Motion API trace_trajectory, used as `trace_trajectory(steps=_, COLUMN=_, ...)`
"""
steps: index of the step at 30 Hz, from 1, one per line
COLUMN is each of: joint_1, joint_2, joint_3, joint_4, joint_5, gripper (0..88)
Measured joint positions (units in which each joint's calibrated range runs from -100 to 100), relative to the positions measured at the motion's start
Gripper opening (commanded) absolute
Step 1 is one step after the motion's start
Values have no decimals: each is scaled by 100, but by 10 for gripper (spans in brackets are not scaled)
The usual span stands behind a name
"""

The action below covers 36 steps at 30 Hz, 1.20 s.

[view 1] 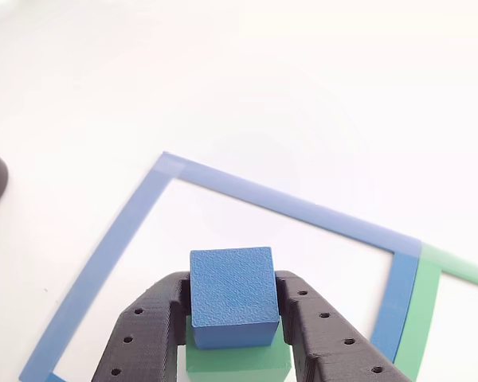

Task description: Tower of hanoi

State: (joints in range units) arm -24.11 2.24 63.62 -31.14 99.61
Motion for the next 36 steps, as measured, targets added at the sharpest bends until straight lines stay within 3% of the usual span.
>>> trace_trajectory(steps=10, joint_1=74, joint_2=101, joint_3=-70, joint_4=-225, joint_5=39, gripper=278)
trace_trajectory(steps=21, joint_1=74, joint_2=-228, joint_3=-635, joint_4=193, joint_5=39, gripper=229)
trace_trajectory(steps=25, joint_1=98, joint_2=-962, joint_3=-1184, joint_4=1501, joint_5=39, gripper=163)
trace_trajectory(steps=31, joint_1=336, joint_2=-2001, joint_3=-2785, joint_4=4719, joint_5=39, gripper=16)
trace_trajectory(steps=36, joint_1=696, joint_2=-2482, joint_3=-4186, joint_4=7400, joint_5=39, gripper=7)
